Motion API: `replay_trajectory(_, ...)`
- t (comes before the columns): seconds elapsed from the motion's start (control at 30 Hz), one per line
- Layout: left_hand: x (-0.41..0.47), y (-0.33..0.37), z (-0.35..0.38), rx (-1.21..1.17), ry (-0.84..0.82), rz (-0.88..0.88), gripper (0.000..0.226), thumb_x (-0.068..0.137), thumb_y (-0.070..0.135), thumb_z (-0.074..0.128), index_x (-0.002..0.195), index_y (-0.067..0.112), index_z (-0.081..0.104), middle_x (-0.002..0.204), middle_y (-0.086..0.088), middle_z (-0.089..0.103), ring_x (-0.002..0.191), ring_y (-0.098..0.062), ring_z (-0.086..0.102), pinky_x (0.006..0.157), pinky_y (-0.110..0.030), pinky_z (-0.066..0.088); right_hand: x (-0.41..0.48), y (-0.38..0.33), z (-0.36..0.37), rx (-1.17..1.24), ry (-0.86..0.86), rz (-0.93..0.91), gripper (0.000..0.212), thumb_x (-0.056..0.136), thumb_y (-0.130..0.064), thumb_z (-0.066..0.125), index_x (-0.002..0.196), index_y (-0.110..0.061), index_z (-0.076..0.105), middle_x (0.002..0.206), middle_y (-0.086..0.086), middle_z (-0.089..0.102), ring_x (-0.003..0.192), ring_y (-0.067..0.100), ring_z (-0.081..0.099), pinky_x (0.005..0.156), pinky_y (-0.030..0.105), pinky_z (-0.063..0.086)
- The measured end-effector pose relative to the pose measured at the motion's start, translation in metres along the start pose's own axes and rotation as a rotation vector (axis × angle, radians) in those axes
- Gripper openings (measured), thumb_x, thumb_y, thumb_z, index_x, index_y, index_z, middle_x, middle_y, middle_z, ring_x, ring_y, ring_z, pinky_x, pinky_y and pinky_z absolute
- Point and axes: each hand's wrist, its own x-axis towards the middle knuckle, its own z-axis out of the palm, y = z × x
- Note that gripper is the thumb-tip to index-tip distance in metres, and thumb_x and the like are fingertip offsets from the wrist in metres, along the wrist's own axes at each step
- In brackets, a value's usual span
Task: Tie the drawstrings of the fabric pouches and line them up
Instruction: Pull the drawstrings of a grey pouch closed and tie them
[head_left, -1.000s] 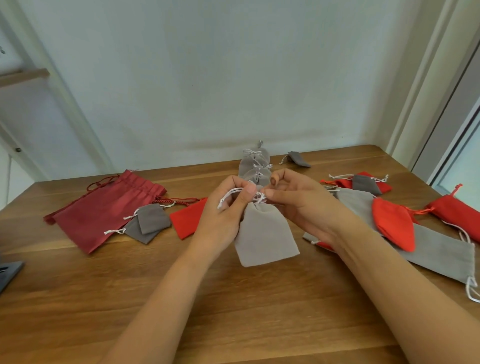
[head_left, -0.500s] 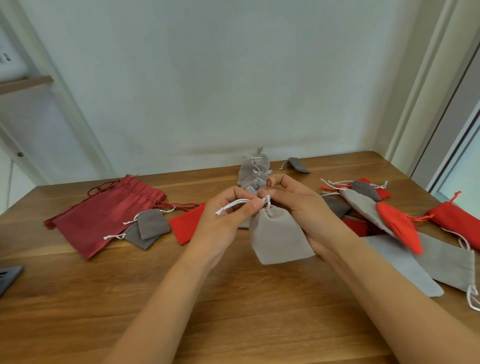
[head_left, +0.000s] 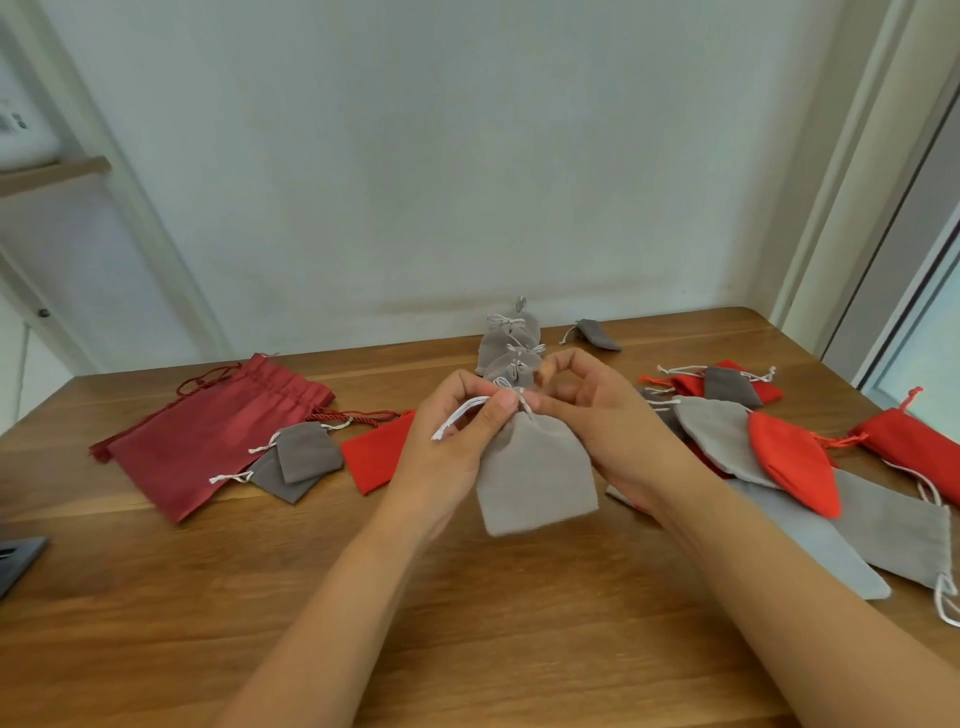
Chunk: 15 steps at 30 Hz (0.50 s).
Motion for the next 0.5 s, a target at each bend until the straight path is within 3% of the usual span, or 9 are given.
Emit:
replay_trajectory(0.23, -0.003, 0.000, 0.006, -0.161, -0.044, -0.153, 0.020, 0.080, 0.029, 0.064, 0.081, 0.010, 0.059, 0.076, -0.002, 0.066, 0.067, -0.012, 0.061, 0.058, -0.023, 0.049, -0.006, 0.003, 0.006, -0.767, 0.149, -0.426, 0.024, 0.094, -0.005, 0.056, 0.087, -0.025, 0.045, 0.082, -0.007, 0.058, 0.079, 0.008, 0.060, 0.073, 0.024, 0.052)
replay_trajectory(0.37, -0.001, -0.003, 0.007, -0.087, 0.066, -0.169, 0.020, 0.077, 0.032, 0.066, 0.079, 0.013, 0.061, 0.074, -0.001, 0.067, 0.069, -0.014, 0.059, 0.062, -0.027, 0.047, -0.003, 0.004, 0.000, -0.895, 0.189, -0.472, 0.021, 0.088, -0.003, 0.061, 0.094, -0.020, 0.050, 0.084, -0.010, 0.056, 0.083, 0.005, 0.056, 0.072, 0.017, 0.048)
replay_trajectory(0.5, -0.001, 0.001, 0.003, -0.056, 0.095, -0.085, 0.016, 0.073, 0.029, 0.071, 0.073, 0.013, 0.068, 0.075, 0.000, 0.070, 0.072, -0.011, 0.061, 0.066, -0.024, 0.047, 0.003, 0.011, -0.006, -1.048, 0.208, -0.564, 0.018, 0.084, -0.001, 0.067, 0.097, -0.014, 0.068, 0.085, -0.004, 0.058, 0.071, 0.005, 0.051, 0.069, 0.008, 0.043)
